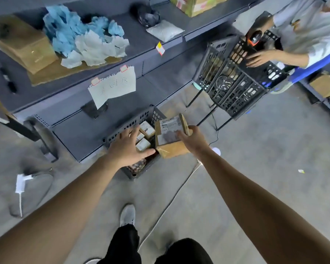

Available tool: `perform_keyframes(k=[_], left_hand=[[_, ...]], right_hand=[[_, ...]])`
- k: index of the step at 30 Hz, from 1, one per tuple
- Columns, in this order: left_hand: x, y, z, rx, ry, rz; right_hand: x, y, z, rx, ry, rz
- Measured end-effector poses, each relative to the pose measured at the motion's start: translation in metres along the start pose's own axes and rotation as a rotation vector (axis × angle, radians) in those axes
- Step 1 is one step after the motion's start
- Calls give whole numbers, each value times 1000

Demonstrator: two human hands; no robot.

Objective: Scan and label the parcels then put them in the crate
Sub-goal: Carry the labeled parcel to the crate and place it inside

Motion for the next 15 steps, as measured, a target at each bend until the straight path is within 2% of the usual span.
perform_keyframes(k=[7, 11, 15], left_hand=[[73, -28, -2, -47, 210, 11], [108, -67, 3, -97, 357, 48], [148, -112, 1, -213, 449, 106]], right_hand=[[119, -4, -9, -170, 94, -208], [191, -19, -5, -379, 318, -334], [252, -52, 8, -517, 457, -443]])
Point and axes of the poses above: each hand's wrist, its own x-axis towards the middle knuckle, its own y-axis out of the back of the hand, z = x × y, the point moved 6 cm from there along x, towards the middle knuckle, and after that the axes turned 1 degree about -z, right-handed, at the moved point
